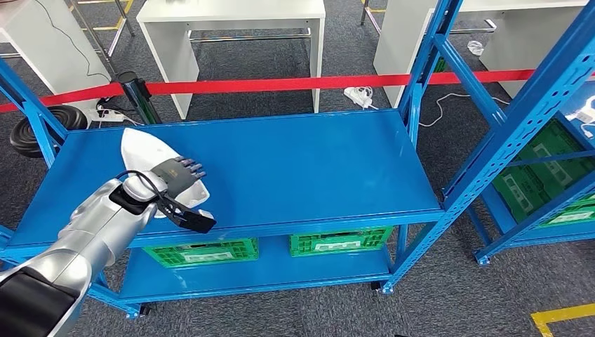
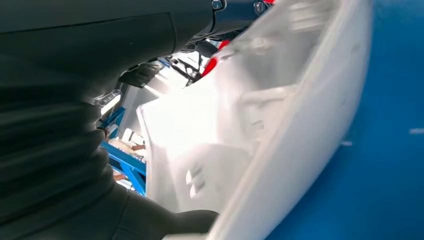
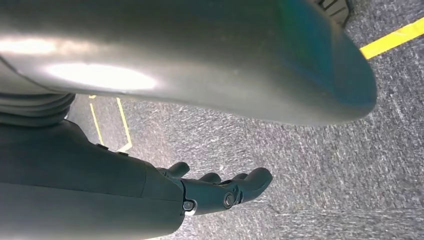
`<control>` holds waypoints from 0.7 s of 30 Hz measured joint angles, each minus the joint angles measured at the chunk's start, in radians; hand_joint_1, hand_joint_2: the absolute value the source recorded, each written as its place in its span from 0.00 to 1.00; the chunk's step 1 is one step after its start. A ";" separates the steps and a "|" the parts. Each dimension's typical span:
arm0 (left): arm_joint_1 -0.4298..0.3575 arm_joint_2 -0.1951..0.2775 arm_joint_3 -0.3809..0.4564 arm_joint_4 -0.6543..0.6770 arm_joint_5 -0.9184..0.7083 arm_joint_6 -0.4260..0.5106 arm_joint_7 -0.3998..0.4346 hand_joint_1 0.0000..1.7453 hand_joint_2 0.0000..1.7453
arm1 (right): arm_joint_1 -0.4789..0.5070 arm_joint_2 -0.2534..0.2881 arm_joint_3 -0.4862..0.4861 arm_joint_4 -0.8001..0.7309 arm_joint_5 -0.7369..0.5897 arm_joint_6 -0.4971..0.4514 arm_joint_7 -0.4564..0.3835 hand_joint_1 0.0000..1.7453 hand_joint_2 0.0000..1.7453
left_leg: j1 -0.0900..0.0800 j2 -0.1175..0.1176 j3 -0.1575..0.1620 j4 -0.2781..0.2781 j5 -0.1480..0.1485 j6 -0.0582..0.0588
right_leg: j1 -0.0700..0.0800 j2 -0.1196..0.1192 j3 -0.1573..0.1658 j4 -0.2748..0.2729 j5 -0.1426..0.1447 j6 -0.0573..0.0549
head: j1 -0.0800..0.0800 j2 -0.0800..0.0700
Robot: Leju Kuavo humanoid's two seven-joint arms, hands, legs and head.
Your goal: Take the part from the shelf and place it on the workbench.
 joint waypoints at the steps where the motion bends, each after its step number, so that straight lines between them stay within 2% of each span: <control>1: 0.000 0.000 -0.003 0.001 -0.001 -0.010 -0.002 0.06 1.00 | 0.000 0.000 0.000 0.000 -0.001 -0.002 -0.003 0.00 0.00 | 0.000 0.000 0.000 0.000 0.000 0.000 | 0.000 0.000 0.000 0.000 0.000 0.000 | 0.000 0.000; 4: -0.001 -0.003 -0.012 0.003 -0.008 -0.043 -0.005 0.81 1.00 | 0.000 0.001 -0.001 0.000 -0.008 -0.006 -0.016 0.00 0.00 | 0.000 0.000 0.001 0.000 0.000 0.000 | 0.000 0.000 0.000 0.000 0.000 0.000 | 0.000 0.000; 5: -0.002 -0.004 -0.015 0.003 -0.010 -0.053 -0.005 1.00 1.00 | 0.000 0.001 -0.002 0.000 -0.010 -0.006 -0.021 0.00 0.00 | 0.000 0.000 0.001 0.000 0.000 0.000 | 0.000 0.000 0.001 0.000 0.000 0.000 | 0.000 0.000; 10: -0.002 -0.008 -0.023 0.004 -0.012 -0.082 -0.008 1.00 1.00 | 0.000 0.001 -0.007 0.000 -0.012 -0.012 -0.039 0.00 0.00 | 0.000 0.000 0.001 0.000 0.000 0.000 | 0.000 0.000 0.001 0.000 0.000 0.000 | 0.000 0.000; 21: -0.013 -0.008 -0.026 0.004 -0.010 -0.073 -0.012 1.00 1.00 | 0.000 0.002 -0.011 0.000 -0.012 -0.013 -0.047 0.00 0.00 | 0.000 -0.002 0.005 0.000 0.000 0.000 | 0.000 -0.001 0.005 0.000 -0.001 -0.001 | 0.000 0.000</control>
